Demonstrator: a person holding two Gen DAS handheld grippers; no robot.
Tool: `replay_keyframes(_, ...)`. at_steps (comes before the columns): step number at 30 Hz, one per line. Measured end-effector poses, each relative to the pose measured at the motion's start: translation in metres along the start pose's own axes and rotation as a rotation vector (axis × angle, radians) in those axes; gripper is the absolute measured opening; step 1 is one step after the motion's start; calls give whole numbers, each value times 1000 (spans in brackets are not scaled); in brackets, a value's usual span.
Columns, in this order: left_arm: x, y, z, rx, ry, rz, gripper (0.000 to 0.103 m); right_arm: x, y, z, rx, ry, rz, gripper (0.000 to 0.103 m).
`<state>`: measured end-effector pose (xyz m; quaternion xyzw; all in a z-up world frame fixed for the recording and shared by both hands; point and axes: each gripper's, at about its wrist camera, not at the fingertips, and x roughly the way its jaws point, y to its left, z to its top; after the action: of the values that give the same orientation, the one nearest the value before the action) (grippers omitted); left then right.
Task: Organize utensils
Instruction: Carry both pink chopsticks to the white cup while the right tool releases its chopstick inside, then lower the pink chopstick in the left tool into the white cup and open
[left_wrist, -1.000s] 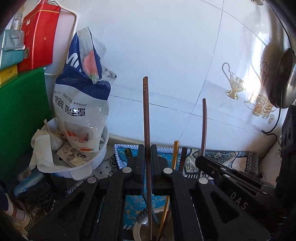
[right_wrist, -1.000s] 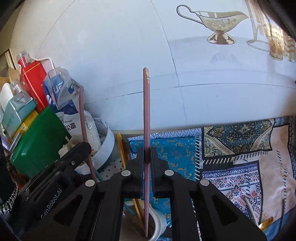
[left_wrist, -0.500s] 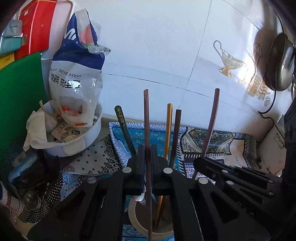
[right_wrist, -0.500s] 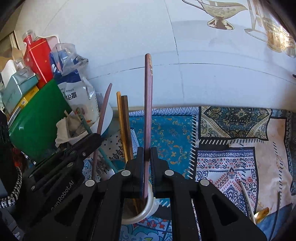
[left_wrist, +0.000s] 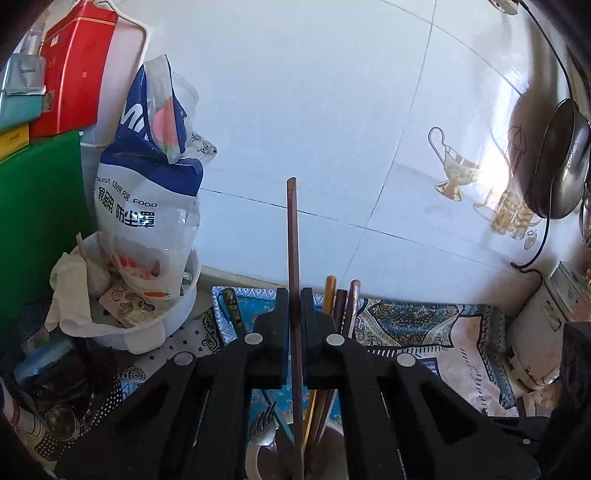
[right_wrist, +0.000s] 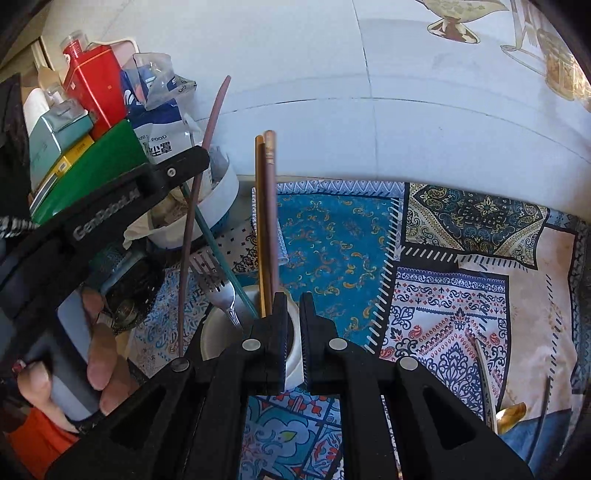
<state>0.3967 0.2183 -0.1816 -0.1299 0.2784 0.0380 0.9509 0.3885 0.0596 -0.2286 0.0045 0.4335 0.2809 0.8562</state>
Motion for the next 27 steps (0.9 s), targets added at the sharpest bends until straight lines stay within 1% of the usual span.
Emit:
replay_keyframes(6, 12, 1, -9, 7, -50, 52, 3, -10, -12, -8, -6, 6, -29, 6)
replay_keyframes(11, 9, 2, -24, 35, -125, 112, 3, -16, -28, -15, 16, 2, -54, 6)
replay_keyframes(14, 10, 2, -32, 44, -136, 120, 3, -17, -38, -18, 30, 0, -68, 6)
replay_keyframes(18, 9, -2, -47, 78, -108, 122, 3, -19, -49, -21, 53, -1, -75, 6)
replay_keyframes(21, 3, -5, -52, 97, -84, 116, 3, -19, -57, -22, 66, 6, -76, 6)
replay_keyframes(24, -4, -9, -52, 99, -29, 73, 3, -18, -60, -23, 74, 22, -58, 6)
replay_keyframes(27, -13, -10, -53, 69, 50, -2, 3, -17, -61, -21, 84, 45, -14, 6)
